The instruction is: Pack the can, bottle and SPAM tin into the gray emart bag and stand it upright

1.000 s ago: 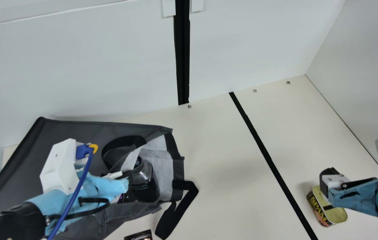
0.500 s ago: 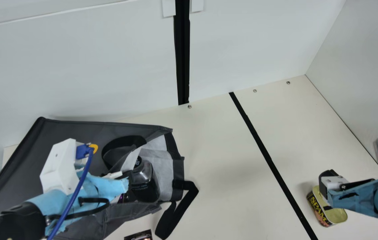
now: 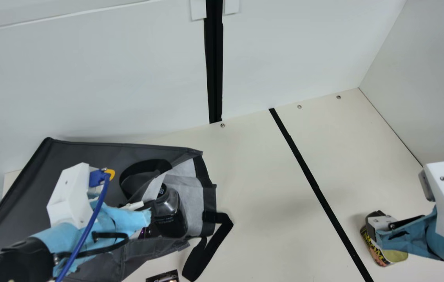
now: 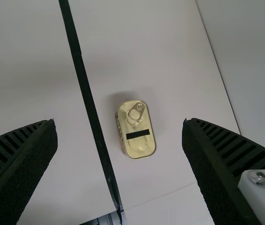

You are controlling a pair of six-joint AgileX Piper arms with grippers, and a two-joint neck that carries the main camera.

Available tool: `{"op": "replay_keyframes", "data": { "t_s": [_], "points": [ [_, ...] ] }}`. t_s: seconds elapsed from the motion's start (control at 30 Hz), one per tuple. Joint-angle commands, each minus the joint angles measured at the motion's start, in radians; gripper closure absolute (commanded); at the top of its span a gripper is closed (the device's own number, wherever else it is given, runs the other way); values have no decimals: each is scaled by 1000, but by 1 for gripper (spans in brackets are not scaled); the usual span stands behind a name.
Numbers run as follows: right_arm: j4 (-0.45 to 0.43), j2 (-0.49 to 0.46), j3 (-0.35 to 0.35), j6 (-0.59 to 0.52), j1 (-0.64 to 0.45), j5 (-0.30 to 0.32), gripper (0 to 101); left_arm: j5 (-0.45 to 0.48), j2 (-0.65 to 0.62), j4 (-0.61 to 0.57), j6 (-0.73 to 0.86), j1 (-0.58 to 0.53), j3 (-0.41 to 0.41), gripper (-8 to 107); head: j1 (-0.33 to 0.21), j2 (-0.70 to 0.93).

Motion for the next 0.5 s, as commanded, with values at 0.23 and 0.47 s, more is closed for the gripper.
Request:
{"op": "replay_keyframes", "data": {
  "t_s": [0.23,0.47],
  "points": [
    [58,28,37,-93,-55,1,6,0,0,0,0,0,0,107,-23,-2],
    [111,61,55,-193,-138,1,6,0,0,0,0,0,0,107,-23,-2]
  ]
}}
